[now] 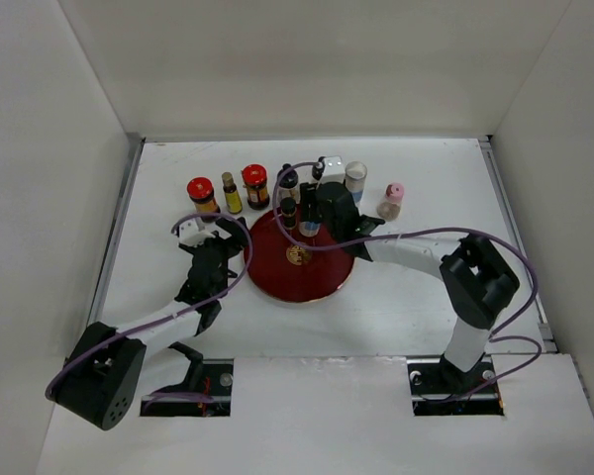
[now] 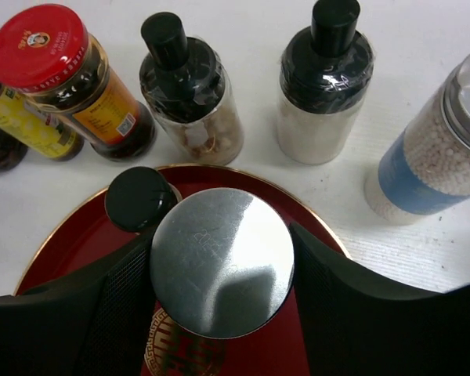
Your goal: Organize the condiment bottles
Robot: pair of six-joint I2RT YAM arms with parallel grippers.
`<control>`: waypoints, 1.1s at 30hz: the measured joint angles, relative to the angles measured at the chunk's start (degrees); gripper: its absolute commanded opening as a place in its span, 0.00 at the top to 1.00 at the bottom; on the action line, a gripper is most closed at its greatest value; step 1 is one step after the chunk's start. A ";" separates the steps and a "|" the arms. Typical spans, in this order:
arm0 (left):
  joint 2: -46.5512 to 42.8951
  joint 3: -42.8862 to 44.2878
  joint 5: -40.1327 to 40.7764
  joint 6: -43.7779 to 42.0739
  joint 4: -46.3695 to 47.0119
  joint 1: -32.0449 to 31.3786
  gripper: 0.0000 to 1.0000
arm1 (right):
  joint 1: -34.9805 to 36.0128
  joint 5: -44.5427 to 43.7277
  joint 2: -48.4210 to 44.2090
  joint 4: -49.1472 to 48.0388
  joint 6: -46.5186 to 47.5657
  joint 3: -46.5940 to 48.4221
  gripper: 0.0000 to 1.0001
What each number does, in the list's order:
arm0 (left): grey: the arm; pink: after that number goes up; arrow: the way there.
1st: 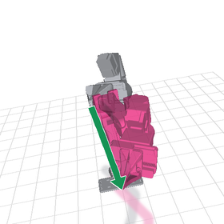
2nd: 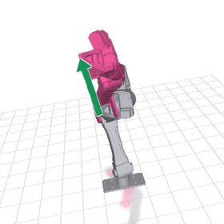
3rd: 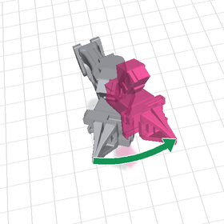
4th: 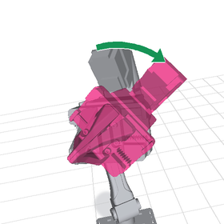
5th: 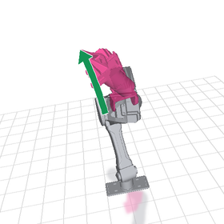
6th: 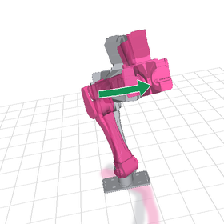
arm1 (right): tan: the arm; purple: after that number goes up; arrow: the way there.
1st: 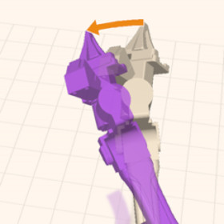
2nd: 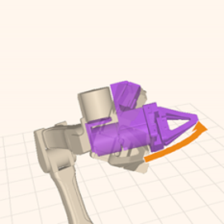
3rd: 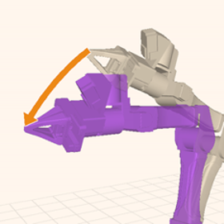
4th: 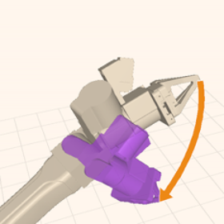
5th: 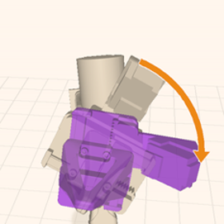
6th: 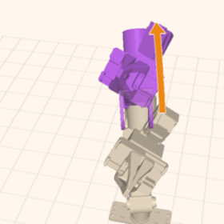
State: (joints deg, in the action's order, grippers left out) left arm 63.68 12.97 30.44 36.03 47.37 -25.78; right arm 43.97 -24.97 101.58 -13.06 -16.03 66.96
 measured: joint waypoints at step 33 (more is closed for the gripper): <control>13.97 28.52 11.96 -11.21 -31.36 8.52 0.11 | 4.87 -1.07 -31.45 -11.28 -9.70 -34.84 0.26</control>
State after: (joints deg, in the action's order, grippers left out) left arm 77.65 41.50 42.39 24.82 16.01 -17.26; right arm 48.84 -26.04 70.13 -24.34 -25.74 32.12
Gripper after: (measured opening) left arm 0.888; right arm 0.733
